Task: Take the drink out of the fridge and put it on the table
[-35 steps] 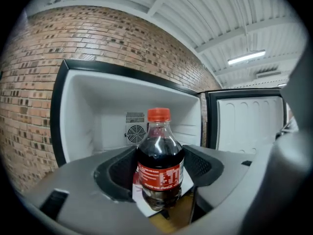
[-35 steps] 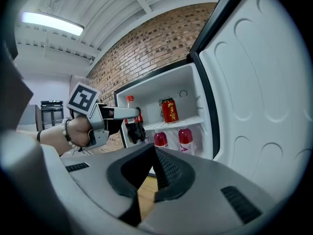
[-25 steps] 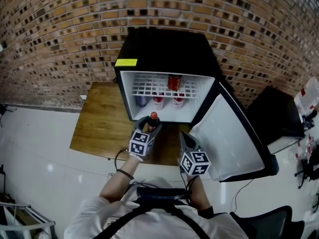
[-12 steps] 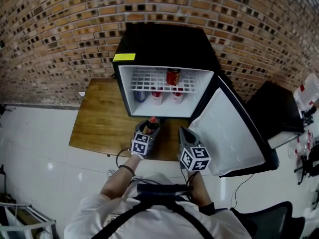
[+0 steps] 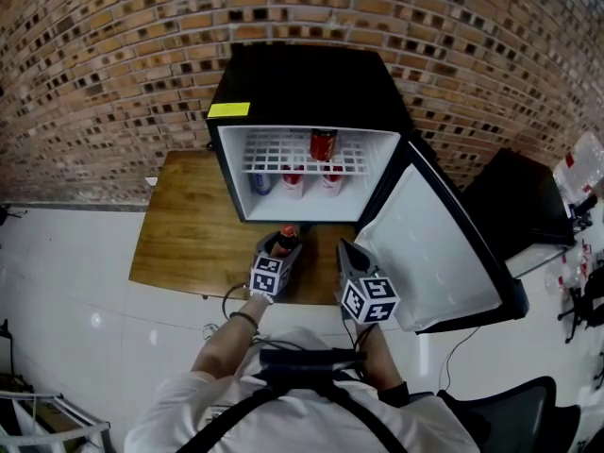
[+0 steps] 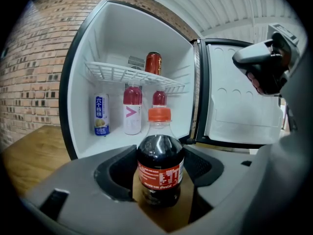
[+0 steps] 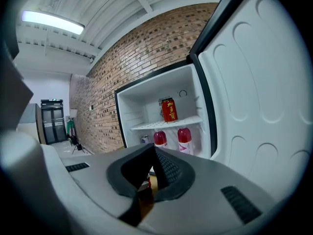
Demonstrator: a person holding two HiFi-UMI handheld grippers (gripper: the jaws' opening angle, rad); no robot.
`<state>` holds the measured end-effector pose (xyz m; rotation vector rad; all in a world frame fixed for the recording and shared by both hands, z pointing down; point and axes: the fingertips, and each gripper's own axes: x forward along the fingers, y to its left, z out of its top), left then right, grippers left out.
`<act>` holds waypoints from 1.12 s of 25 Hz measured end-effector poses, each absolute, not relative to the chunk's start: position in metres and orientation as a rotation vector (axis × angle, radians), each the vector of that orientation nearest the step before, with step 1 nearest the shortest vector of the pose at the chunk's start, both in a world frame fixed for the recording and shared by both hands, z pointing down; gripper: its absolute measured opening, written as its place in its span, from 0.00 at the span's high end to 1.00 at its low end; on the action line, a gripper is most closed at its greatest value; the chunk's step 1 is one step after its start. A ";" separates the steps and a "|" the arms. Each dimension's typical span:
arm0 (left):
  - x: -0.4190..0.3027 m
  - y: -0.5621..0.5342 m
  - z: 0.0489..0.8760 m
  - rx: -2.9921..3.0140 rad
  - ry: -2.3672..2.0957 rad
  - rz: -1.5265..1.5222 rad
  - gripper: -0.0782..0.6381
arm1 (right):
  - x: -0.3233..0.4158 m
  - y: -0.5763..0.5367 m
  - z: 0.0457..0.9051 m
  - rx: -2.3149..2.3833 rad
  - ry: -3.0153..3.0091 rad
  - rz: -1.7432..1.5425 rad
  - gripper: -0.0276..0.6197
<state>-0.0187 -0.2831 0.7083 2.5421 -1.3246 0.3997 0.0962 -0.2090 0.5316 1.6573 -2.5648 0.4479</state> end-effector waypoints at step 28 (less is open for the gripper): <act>-0.023 -0.270 0.709 2.610 -1.346 0.438 0.43 | 0.088 -0.215 0.537 1.619 -2.579 0.469 0.94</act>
